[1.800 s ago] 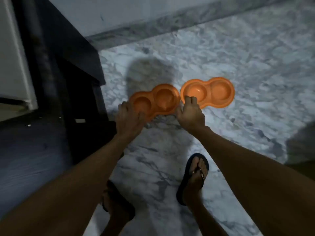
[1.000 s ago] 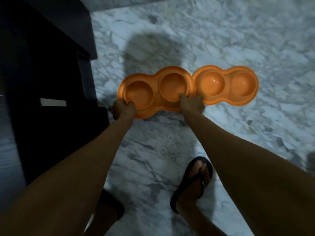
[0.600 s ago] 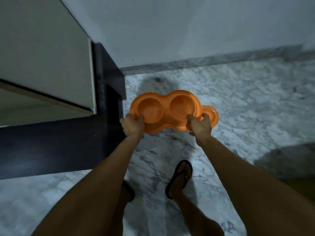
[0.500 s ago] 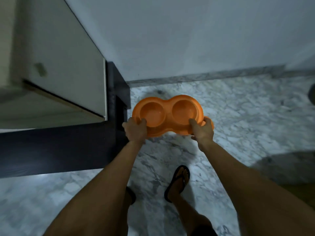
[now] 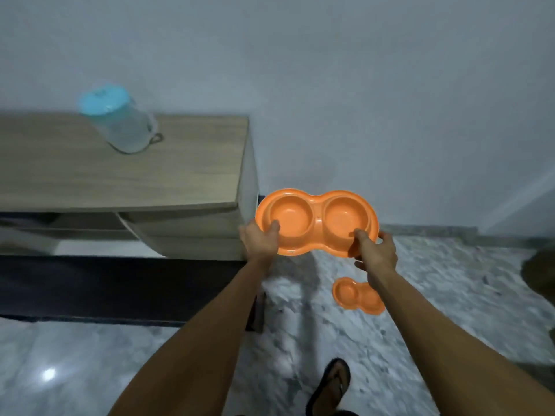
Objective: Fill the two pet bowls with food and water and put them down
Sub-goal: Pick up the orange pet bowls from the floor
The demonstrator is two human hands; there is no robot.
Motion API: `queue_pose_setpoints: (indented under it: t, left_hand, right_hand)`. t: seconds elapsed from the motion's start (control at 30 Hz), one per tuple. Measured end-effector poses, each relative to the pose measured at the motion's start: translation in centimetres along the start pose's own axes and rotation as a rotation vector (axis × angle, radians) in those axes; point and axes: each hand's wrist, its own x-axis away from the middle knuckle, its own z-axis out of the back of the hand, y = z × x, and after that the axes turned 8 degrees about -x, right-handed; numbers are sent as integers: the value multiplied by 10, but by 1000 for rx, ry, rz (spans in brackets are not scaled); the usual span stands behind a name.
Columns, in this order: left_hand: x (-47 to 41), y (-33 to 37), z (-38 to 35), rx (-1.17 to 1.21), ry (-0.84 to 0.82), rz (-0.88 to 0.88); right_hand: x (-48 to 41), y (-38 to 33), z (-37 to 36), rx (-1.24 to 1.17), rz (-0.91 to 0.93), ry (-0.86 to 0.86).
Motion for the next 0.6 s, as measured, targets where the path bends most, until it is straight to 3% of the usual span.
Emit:
queue_pose_setpoints:
  t: [0.33, 0.6]
  left_hand:
    - [-32, -62, 212, 25, 155, 11]
    - [-97, -118, 331, 35, 294, 72]
  right_hand:
    - [144, 3, -143, -30, 129, -170]
    - [211, 0, -276, 49, 192, -291]
